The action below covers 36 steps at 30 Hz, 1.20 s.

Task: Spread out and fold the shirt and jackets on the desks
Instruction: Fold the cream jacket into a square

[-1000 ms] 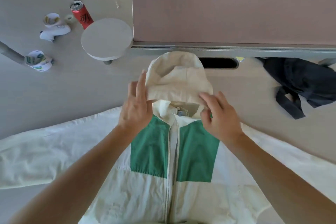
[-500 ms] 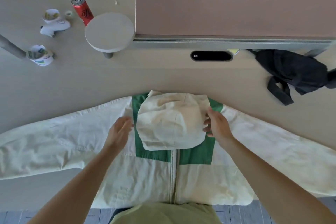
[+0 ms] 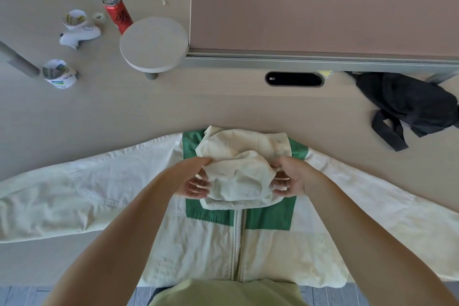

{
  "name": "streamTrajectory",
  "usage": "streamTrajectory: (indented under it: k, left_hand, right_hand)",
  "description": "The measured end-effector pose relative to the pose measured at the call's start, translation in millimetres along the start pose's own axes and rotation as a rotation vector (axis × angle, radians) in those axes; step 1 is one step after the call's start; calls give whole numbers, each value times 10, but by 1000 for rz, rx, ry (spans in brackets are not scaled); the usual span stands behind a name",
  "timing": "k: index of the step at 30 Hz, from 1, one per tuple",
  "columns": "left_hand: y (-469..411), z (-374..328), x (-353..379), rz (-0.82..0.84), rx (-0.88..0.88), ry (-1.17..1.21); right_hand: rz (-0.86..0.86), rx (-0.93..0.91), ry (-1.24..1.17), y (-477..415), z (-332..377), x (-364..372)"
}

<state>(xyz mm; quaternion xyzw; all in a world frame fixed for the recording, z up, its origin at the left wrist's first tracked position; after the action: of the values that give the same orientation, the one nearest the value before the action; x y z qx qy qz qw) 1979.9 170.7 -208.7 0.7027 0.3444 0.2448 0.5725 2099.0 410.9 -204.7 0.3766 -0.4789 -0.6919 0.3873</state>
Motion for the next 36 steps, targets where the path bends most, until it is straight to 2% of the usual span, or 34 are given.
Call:
streamTrajectory:
  k: [3, 5, 7, 9, 11, 13, 16, 18, 19, 23, 24, 26, 30, 32, 34, 36]
  left_hand:
    - [58, -166, 12, -35, 182, 179]
    - [179, -334, -71, -52, 400, 445]
    - [360, -444, -164, 53, 660, 716]
    - [443, -380, -157, 235, 802, 843]
    - [349, -136, -92, 302, 748, 833]
    - [179, 194, -44, 246, 578, 842]
    - [-76, 542, -108, 29, 296, 849]
    - [-183, 571, -185, -72, 204, 861]
    - [-230, 522, -207, -119, 200, 792]
    - [-271, 242, -171, -285, 291, 244]
    - [-248, 183, -144, -276, 305, 230]
    - [-191, 114, -109, -213, 337, 401]
    - [-117, 163, -75, 52, 439, 797]
    - [-211, 373, -53, 108, 380, 869]
    - [-285, 592, -68, 66, 277, 789]
    - [-287, 644, -99, 49, 257, 553]
  right_hand:
    - [19, -138, -310, 59, 120, -57]
    - [33, -283, -471, 186, 249, -147]
    - [55, -458, -599, 357, 339, -237]
    - [107, -566, -692, 449, 266, -270]
    - [131, -524, -712, 365, 6, -224]
    - [87, -381, -714, 206, -329, -200]
    - [-40, -169, -722, -21, -715, -259]
    - [-95, -95, -673, -114, -782, -331]
    - [-118, -107, -587, -111, -721, -353]
    - [-196, -205, -222, -132, -417, -302]
    - [-221, -217, -209, -135, -372, -283]
    - [-199, -227, -324, -119, -315, -239]
    - [90, -282, -830, -63, -327, -209]
    - [118, -246, -931, -117, -489, -221]
    - [54, -154, -881, -192, -716, -201]
    - [-1, -86, -805, -250, -868, -208]
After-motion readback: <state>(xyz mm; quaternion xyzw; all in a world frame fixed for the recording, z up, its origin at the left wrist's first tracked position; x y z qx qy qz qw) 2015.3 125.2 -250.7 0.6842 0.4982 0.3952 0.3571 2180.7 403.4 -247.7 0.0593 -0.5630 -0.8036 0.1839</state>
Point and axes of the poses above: each hand's wrist, its own y-axis away from the middle knuckle, its own x-axis out of the palm, z = x × y, the point moved 7 cm from there along -y, towards the middle knuckle, and after that the axes turned 4 degrees about -z, right-handed, at the moved point
